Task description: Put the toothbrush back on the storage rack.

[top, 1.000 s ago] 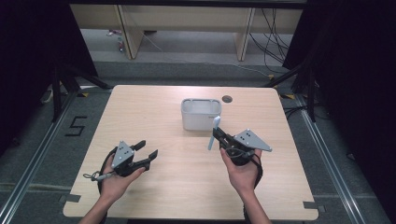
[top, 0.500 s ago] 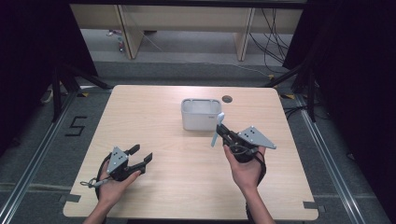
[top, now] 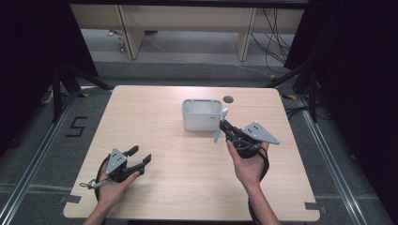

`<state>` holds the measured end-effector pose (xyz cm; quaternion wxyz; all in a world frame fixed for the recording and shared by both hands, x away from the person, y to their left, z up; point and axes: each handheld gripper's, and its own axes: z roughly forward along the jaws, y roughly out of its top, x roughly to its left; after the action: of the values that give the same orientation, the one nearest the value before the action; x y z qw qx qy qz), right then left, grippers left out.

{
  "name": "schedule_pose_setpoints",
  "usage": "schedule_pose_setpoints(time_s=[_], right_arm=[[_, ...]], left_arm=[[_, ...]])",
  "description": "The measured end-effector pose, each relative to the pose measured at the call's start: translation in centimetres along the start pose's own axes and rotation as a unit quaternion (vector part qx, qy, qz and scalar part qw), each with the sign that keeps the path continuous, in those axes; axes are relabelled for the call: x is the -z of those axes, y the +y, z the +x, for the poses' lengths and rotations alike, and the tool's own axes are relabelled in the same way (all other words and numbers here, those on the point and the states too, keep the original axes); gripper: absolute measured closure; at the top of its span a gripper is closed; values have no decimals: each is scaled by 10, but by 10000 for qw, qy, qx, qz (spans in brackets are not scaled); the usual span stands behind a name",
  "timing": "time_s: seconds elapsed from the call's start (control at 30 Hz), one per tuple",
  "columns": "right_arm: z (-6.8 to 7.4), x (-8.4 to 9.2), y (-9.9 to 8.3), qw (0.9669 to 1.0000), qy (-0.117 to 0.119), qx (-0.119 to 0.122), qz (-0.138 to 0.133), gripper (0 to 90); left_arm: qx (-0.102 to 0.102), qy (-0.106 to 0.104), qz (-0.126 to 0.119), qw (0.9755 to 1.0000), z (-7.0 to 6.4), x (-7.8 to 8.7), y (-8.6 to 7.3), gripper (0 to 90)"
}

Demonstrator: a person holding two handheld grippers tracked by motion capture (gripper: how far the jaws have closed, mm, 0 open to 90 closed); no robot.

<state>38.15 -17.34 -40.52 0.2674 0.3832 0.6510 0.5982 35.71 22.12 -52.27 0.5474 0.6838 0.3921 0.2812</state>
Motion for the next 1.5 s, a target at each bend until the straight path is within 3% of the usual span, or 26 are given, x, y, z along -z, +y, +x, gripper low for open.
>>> schedule_pose_setpoints(time_s=[0.13,0.37,0.4,0.53,0.97,1.0,1.07,1.1,1.23,1.5], right_arm=[[-3,-1,0,10000,-50,82,-23,855],[-3,-2,2,10000,-54,6,-6,855],[-5,-2,3,9999,-67,102,-48,855],[-4,-4,5,10000,-51,-8,-39,856],[-6,-7,10,9999,-53,13,-90,856],[-8,-8,11,9999,-22,98,-94,856],[-8,-9,12,9999,-69,17,-126,855],[-11,-9,14,9998,-115,144,-124,855],[-10,-10,17,9999,-110,40,-101,855],[-11,-13,23,9997,-122,79,-215,855]], left_arm=[[-23,8,-7,10000,0,0,0,345],[-82,-10,-70,9999,-2,-1,-1,350],[-79,-8,-68,9999,-2,-1,-1,351],[-66,17,-66,10000,-2,-1,-1,352],[-84,50,-5,10000,-2,0,0,354],[-87,45,-3,10000,-2,0,0,354],[-94,44,3,9999,-2,0,0,355],[-95,46,-6,9999,-3,0,0,356],[-104,42,7,9999,-3,0,0,357],[-100,24,3,9999,-4,-1,0,357]])
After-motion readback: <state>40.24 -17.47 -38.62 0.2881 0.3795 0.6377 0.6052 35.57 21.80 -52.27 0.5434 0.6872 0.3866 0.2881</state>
